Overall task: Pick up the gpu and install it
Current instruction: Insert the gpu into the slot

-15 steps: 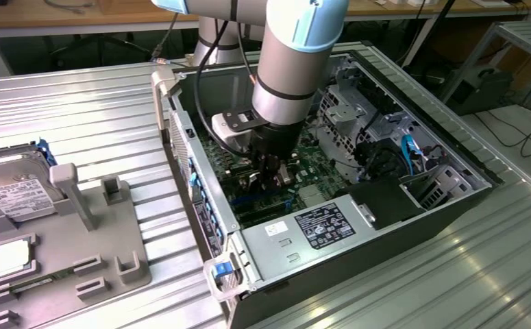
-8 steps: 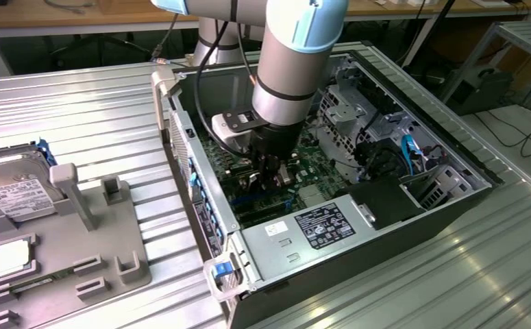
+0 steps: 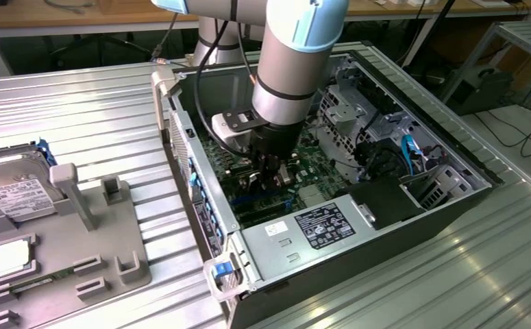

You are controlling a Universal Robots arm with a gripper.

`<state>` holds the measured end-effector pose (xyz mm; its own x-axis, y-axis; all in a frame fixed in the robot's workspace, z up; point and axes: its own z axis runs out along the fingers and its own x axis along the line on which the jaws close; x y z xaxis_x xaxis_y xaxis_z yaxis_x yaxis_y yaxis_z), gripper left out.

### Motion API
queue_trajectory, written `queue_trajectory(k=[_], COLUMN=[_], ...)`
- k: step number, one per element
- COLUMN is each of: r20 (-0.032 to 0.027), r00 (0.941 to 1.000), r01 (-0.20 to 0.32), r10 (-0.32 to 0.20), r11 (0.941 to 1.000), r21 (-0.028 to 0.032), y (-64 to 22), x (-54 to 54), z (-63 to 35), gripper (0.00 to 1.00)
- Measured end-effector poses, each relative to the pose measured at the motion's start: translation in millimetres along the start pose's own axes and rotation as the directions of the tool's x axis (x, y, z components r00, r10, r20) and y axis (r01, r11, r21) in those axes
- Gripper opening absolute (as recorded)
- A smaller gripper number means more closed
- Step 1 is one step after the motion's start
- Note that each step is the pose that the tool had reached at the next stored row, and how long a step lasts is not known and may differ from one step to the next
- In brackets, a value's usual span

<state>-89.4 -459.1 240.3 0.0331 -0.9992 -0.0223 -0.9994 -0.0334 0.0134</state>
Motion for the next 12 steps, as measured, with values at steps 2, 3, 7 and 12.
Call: queue_trajectory(k=[2, 3, 7, 12], r20=[-0.0001, -0.0001, -0.0003, -0.0001], r00=[1.0000, 1.0000, 1.0000, 1.0000], r01=[0.000, 0.000, -0.003, -0.005], r10=[0.000, 0.000, 0.003, 0.005], r11=[1.0000, 1.0000, 1.0000, 1.0000], r21=[-0.0001, -0.0001, -0.0002, 0.0000], y=[0.1, 0.1, 0.2, 0.1], x=[0.0, 0.0, 0.4, 0.4], z=[-0.1, -0.2, -0.2, -0.1], gripper=[0.28, 0.28, 0.28, 0.28])
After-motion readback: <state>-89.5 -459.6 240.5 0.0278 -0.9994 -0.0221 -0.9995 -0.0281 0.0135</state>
